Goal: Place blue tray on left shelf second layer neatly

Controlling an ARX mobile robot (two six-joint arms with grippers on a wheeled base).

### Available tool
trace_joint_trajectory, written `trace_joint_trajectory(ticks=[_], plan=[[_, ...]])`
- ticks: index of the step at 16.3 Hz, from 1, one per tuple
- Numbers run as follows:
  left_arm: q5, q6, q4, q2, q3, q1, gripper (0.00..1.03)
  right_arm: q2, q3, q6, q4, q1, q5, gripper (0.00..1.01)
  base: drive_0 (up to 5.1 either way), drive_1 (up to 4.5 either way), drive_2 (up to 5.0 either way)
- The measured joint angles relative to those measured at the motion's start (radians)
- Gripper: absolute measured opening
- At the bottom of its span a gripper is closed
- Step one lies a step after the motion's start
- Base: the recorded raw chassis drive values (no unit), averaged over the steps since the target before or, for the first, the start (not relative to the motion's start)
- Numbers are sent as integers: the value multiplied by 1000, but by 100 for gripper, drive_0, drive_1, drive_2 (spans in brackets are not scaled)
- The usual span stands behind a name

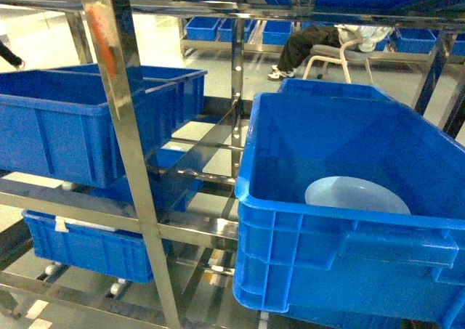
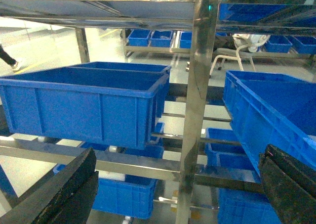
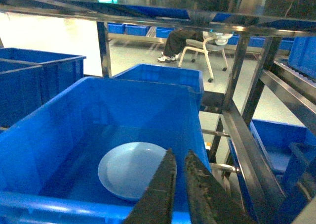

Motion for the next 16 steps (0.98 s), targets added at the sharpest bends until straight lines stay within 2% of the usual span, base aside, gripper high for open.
trace_joint_trajectory(ticks=[1,2,3,5,6,7,12,16], plan=[[0,0,0,0,0,0,98,-45,-19,3,-17,-35,-42,2,0,0,0],[0,0,0,0,0,0,98,-97,-32,3,-39,-80,-66,2,0,0,0],[0,0,0,0,0,0,98,-137,-47,5,-61,-87,-67,2,0,0,0],[0,0,0,0,0,0,98,-211,-79,6,-119,-81,-75,2,0,0,0],[0,0,0,0,0,0,98,-231,-108,6,-76,-81,-75,2,0,0,0],[0,0,0,0,0,0,98,-248,-121,6,-92,-81,-75,2,0,0,0],[0,0,0,0,0,0,98,-461,-130,6,-293,-81,-75,2,0,0,0],[0,0,0,0,0,0,98,-584,-130,7,-404,-81,-75,2,0,0,0]])
